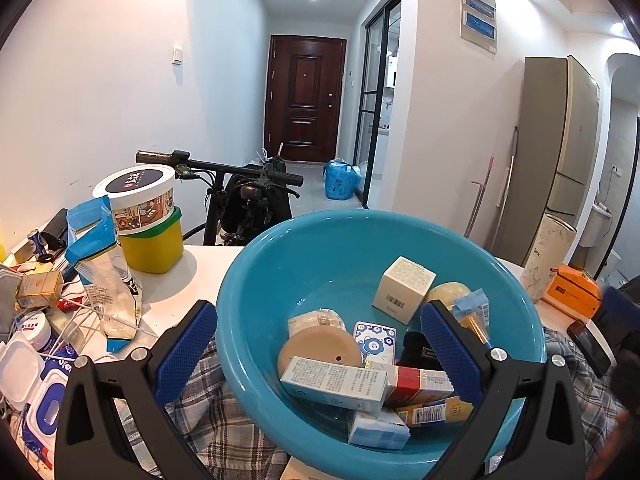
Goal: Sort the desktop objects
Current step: 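Withdraw both tools from the basin back over the table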
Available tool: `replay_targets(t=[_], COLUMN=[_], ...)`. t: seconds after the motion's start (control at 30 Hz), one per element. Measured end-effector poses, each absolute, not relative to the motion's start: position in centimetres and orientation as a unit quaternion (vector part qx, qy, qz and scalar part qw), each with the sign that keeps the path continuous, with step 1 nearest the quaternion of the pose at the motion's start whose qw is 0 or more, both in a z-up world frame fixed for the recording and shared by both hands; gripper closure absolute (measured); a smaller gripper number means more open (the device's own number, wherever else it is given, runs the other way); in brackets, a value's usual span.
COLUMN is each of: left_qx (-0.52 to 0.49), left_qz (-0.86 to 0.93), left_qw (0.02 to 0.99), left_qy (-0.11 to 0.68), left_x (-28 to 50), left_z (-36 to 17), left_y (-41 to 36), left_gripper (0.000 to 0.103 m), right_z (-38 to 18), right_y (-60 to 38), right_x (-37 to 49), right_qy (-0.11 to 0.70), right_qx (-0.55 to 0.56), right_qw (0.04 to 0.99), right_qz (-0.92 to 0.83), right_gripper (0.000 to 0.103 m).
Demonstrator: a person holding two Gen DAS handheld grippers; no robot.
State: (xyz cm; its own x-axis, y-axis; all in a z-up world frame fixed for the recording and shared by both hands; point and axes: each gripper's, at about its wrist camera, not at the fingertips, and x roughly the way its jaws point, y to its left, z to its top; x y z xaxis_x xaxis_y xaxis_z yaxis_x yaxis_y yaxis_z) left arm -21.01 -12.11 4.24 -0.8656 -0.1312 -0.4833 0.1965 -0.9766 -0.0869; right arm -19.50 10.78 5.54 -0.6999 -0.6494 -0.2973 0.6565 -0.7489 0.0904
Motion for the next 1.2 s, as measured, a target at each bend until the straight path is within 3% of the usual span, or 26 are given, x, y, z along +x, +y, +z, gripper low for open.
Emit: replay_targets(t=[0.47, 1.0, 1.2], left_qx=[0.234, 0.232, 0.234], left_qz=[-0.967, -0.970, -0.969], left_qw=[0.089, 0.069, 0.071], left_qy=[0.041, 0.031, 0.021], left_x=[-20.5, -19.1, -14.7], left_z=[4.5, 5.8, 7.0], left_y=[-10.9, -8.5, -7.5], left_gripper=[0.000, 0.000, 0.000], right_z=[4.5, 0.1, -0.8], right_y=[18.6, 19.1, 19.6], right_x=[-10.1, -10.9, -11.2], right_qy=[-0.012, -0.014, -0.019], right_qx=[0.201, 0.241, 0.252], right_qw=[0.331, 0.306, 0.305], right_qz=[-0.922, -0.921, -0.918], right_gripper=[0.000, 0.000, 0.000])
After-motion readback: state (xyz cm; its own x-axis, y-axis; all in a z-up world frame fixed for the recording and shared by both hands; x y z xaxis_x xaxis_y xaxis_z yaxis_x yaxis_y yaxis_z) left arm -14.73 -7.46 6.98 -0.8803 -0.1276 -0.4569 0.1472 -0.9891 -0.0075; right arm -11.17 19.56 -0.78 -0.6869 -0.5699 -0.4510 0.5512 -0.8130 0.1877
